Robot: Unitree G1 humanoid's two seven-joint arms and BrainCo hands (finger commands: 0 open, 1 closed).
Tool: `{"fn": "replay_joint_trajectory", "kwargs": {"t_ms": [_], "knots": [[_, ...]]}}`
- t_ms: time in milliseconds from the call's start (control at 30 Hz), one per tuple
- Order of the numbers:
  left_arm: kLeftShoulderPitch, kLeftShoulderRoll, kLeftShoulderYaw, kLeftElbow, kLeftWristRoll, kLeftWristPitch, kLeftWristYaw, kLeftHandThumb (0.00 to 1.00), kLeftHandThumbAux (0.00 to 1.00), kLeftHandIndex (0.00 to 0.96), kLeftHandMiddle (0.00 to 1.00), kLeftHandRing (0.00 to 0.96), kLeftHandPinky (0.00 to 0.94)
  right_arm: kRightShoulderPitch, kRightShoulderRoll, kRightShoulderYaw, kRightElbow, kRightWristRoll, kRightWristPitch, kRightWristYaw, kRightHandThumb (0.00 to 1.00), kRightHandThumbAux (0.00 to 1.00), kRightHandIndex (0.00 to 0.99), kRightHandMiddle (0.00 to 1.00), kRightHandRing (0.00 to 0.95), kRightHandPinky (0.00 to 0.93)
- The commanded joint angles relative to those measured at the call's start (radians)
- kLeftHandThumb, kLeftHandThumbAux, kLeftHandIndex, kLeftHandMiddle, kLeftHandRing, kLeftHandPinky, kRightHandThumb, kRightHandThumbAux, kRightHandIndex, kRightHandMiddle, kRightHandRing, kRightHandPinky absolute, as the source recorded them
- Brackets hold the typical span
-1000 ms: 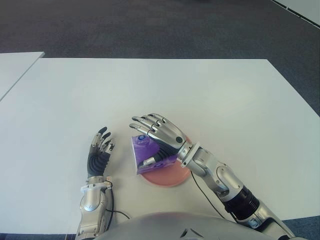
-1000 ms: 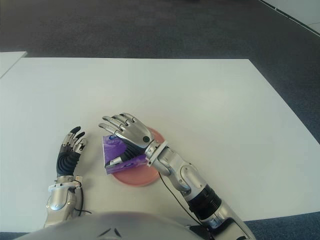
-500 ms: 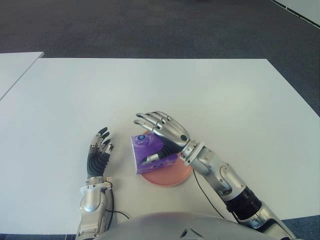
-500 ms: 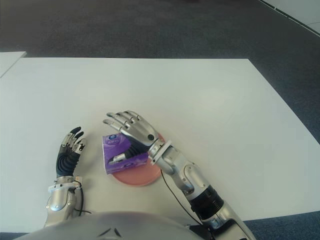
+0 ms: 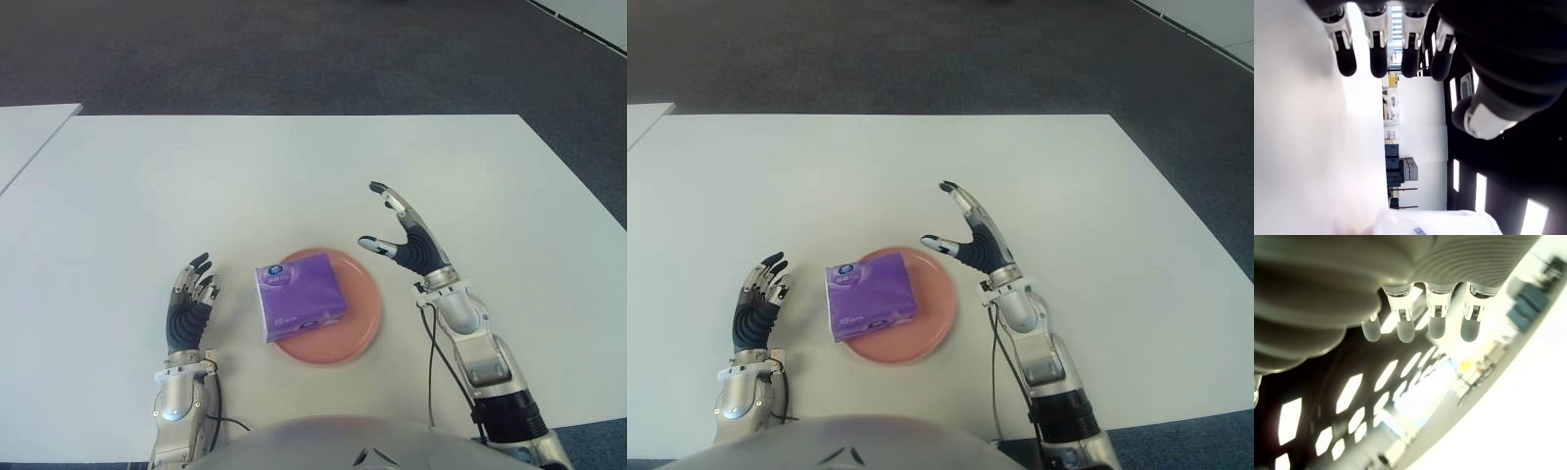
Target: Put the tissue paper into the plate.
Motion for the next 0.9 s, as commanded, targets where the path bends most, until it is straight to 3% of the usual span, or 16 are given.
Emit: {"fn": "replay_joint_trajectory", "kwargs": {"t_ms": [33,267,367,567,900], "knots": [[0.053,-0.001,-0.004,0.032,-0.016,0.046,-0.024,0.268,0.628,0.202,0.161,0.164,0.197,0.065,0.02,-0.075,0.064,0.123,-0.025,0.017,0.027,0.341,0.0,0.0,0.0,0.0],[0.109,0.005,-0.018,-0.072,-0.041,0.083,-0.057,0.288,0.619,0.191,0.155,0.158,0.183,0.186,0.071,-0.161,0.037,0.283,0.018,0.042,0.013,0.381,0.004,0.004,0.001,0.037],[0.174,-0.011,-0.061,-0.202,-0.038,0.135,-0.06,0.306,0.608,0.186,0.15,0.154,0.184,0.249,0.104,-0.156,0.04,0.283,-0.016,0.028,0.016,0.408,0.016,0.022,0.017,0.06],[0.208,-0.023,-0.084,-0.257,-0.08,0.187,-0.075,0.343,0.604,0.2,0.154,0.158,0.2,0.333,0.168,-0.143,0.04,0.274,-0.057,0.003,0.044,0.429,0.05,0.054,0.048,0.086],[0.249,-0.038,-0.104,-0.261,-0.093,0.176,-0.083,0.37,0.596,0.217,0.159,0.158,0.198,0.406,0.251,-0.118,0.114,0.28,-0.13,0.002,0.125,0.46,0.1,0.101,0.085,0.097]]}}
